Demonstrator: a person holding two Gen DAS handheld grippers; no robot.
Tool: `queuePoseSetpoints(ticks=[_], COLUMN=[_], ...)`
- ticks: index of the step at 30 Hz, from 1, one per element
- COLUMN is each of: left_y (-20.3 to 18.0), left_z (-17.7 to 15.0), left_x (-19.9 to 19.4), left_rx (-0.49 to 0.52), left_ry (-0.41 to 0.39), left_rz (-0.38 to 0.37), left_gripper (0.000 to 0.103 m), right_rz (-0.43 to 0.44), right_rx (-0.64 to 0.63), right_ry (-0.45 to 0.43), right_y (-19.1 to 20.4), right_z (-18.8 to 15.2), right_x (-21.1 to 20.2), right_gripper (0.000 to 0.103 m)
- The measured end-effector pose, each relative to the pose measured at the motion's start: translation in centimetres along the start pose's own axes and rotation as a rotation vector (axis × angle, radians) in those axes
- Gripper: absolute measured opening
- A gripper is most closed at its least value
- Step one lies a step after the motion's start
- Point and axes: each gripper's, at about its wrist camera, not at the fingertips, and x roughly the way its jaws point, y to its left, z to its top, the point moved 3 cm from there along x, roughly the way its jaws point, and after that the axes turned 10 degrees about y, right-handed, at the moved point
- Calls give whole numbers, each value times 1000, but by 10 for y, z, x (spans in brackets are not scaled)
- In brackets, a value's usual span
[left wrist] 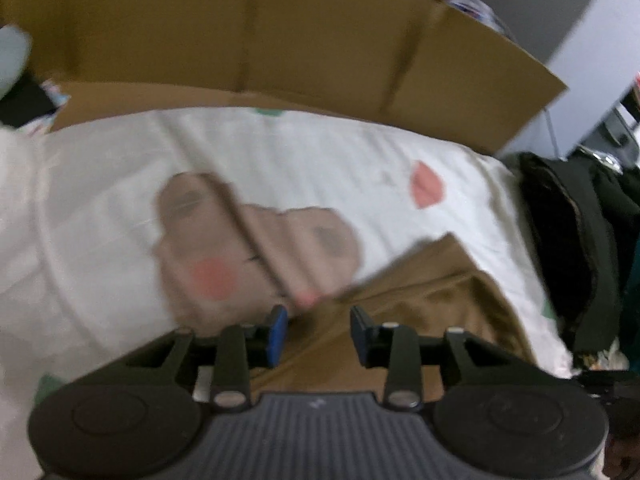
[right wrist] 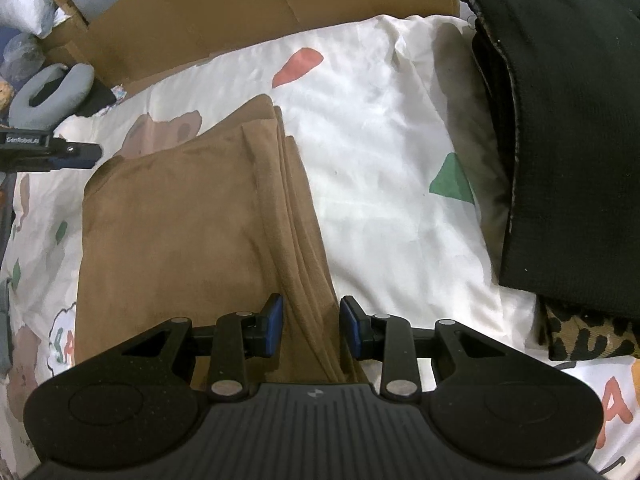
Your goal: Fold clothes
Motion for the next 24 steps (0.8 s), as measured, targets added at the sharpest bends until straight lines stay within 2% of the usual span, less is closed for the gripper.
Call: queuePoseSetpoints(ticks=[3,4,6,8,11,12,13,14,17,24], left_y=[18,22,31,39,45,47,50,52,56,61], left_z=[-9,-12,-18,-26,-38,-41,-43,-45,-43,-41], left_x=[-2,-2,4,13,28,32,35,38,39,36], left_rx=[-45,-57,-86,-100,-119,-130,-143,-156,-167,-187], left_ry=[6,14,44,80,124,125,121,116,85,40], left_rz=[6,0,-37,-45,-70,-84,-95,-103,-109,-110], left_gripper=[43,50,58,58,48,37,23,19,15,15], right_rz=[-1,-1,-1,0,3,3,4,4,5,10], right_rx=[-4,-4,-1,3,6,6,3,1,-7,-21], right_ry=[12,15,22,29,38,42,46,50,62,91], right_y=[-2,-2,-5,-7,-11,-12,-13,-13,-15,-20], right_z=[-2,-3,-6,-9,-13,-14,-15,-16,-19,-28], right_x=[0,0,-1,-1,0,0,-1,-1,-2,-6], right_gripper=[38,38,38,38,38,38,38,38,37,37])
